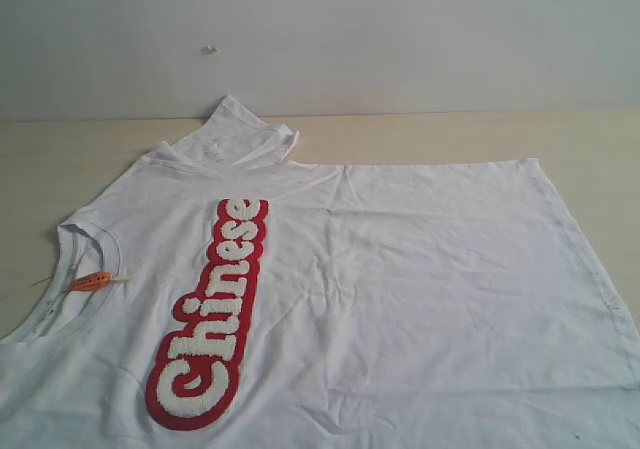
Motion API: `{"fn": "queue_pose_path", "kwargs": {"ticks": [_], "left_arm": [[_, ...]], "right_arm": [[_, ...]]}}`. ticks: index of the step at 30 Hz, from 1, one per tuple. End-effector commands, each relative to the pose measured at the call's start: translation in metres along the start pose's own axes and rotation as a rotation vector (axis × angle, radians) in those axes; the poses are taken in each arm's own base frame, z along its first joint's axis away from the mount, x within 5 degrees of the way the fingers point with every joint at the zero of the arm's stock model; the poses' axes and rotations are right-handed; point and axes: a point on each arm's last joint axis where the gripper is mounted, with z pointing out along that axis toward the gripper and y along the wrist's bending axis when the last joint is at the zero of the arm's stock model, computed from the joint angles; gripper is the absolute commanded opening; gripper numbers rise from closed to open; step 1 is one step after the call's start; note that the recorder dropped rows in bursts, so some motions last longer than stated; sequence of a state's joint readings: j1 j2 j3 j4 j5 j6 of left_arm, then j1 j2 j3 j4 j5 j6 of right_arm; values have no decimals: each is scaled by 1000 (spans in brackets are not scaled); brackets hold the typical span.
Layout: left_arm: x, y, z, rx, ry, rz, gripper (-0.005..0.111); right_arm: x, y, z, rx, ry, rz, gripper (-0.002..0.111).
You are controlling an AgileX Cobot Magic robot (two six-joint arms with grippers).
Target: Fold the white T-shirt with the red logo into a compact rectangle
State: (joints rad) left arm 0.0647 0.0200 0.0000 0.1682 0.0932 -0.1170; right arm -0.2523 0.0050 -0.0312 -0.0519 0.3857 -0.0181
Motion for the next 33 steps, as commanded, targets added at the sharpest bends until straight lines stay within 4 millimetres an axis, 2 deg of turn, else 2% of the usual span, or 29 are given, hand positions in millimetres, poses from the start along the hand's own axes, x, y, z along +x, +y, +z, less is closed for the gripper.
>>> {"fn": "queue_pose_path", "kwargs": {"ticks": [1, 4, 11, 16, 20, 22, 26, 31, 33], "left_arm": [[-12, -2, 0, 35, -123, -230, 0], [-15, -2, -1, 48, -158, -294, 0], [-20, -2, -2, 62, -213, -295, 0], [-20, -2, -2, 62, -214, -298, 0], [-20, -3, -2, 63, -213, -304, 0], [-19, -2, -2, 68, -204, -369, 0], [-17, -2, -1, 96, -172, -731, 0], [-20, -3, -2, 123, -176, -881, 0], [-33, -3, -5, 157, -202, -866, 0]], "right_arm": [[0, 0, 0, 4, -10, -6, 0], [0, 0, 0, 4, -10, -6, 0], [-1, -1, 0, 12, -18, -30, 0], [-4, -6, 0, 75, -45, -252, 0], [-18, -6, -2, 101, -195, -363, 0], [-28, -2, -5, 79, -317, -318, 0], [-53, 2, -18, -35, -635, 35, 0], [-77, -1, -43, -191, -1008, 375, 0], [-81, -5, -49, -187, -1071, 427, 0]]}}
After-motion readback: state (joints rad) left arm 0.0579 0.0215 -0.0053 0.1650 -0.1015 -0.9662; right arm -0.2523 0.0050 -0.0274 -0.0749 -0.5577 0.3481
